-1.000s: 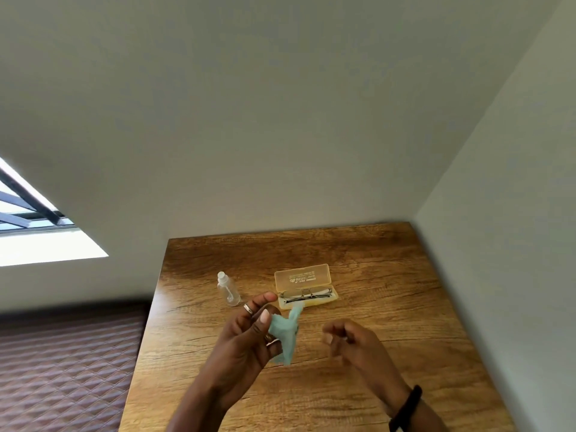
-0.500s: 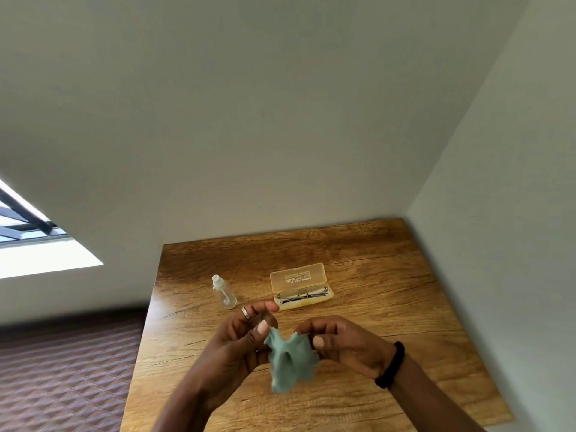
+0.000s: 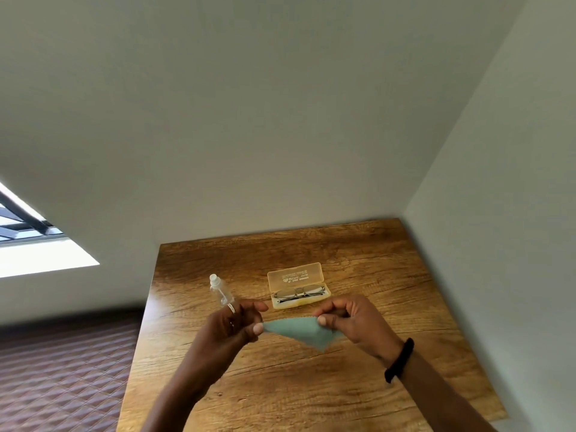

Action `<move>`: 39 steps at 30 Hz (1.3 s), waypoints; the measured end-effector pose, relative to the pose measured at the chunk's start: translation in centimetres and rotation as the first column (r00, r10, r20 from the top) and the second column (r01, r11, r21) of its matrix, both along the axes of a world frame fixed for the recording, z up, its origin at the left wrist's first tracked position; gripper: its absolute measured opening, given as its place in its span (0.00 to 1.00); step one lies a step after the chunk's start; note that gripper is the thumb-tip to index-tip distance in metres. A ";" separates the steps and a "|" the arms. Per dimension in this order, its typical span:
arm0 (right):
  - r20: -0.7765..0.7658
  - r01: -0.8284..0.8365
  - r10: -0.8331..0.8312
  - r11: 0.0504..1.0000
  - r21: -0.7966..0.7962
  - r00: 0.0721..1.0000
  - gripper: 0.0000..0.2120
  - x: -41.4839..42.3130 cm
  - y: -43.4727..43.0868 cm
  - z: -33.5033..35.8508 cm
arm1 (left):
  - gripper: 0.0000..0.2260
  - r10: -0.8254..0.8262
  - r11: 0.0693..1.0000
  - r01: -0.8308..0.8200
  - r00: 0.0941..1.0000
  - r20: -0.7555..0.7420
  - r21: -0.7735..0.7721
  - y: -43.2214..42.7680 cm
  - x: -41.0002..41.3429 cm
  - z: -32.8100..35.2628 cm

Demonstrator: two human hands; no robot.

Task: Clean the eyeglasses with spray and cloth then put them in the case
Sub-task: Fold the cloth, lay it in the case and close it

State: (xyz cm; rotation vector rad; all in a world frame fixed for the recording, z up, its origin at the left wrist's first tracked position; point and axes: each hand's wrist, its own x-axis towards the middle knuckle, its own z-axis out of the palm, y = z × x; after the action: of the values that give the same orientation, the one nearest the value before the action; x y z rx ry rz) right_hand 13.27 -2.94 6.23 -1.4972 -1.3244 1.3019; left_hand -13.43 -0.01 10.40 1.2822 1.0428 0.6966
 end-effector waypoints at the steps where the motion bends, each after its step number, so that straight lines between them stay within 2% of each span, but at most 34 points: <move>1: 0.066 0.035 -0.036 0.999 0.023 0.997 0.06 0.1 0.2 0.0 | 0.09 0.018 0.999 -0.014 0.998 -0.066 0.052 0.1 0.2 -0.2; 5: 0.249 0.093 -0.124 0.987 0.132 0.961 0.06 0.4 0.8 0.2 | 0.11 0.074 0.976 -0.024 0.971 -0.225 0.218 0.6 1.2 -1.6; 10: 0.414 0.075 -0.210 0.945 0.318 0.886 0.04 0.6 0.7 0.5 | 0.15 0.162 0.917 -0.045 0.950 -0.266 0.398 0.5 2.1 -2.6; 16: 0.495 -0.058 -0.168 0.911 0.408 0.853 0.03 0.9 0.6 0.3 | 0.14 0.187 0.904 -0.066 0.949 -0.253 0.422 0.6 2.1 -3.3; 23: 0.571 -0.094 -0.206 0.888 0.450 0.794 0.05 1.5 1.2 0.4 | 0.12 0.223 0.865 -0.070 0.941 -0.256 0.498 1.3 2.3 -3.4; 26: 0.572 -0.110 -0.176 0.896 0.429 0.801 0.07 1.6 0.2 0.1 | 0.12 0.188 0.852 -0.012 0.940 -0.284 0.523 0.8 2.0 -4.2; 29: 0.581 -0.096 -0.129 0.936 0.339 0.803 0.09 1.7 -2.0 -1.8 | 0.13 0.122 0.856 0.088 0.923 -0.364 0.510 -0.5 1.5 -6.2; 34: 0.645 -0.127 -0.024 0.974 0.186 0.764 0.06 1.6 -6.8 -6.3 | 0.15 -0.006 0.872 0.258 0.854 -0.520 0.415 -4.1 0.3 -10.6; 39: 0.646 -0.213 0.122 0.975 0.064 0.754 0.05 1.2 -11.1 -9.9 | 0.13 -0.119 0.889 0.349 0.803 -0.584 0.298 -7.5 -0.5 -13.3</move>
State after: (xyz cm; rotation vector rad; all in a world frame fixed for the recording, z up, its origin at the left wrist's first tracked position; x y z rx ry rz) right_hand 14.46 -14.03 -3.69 -1.8418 -1.9780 0.7829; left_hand -13.95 -7.49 -2.89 2.0152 1.2038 0.3401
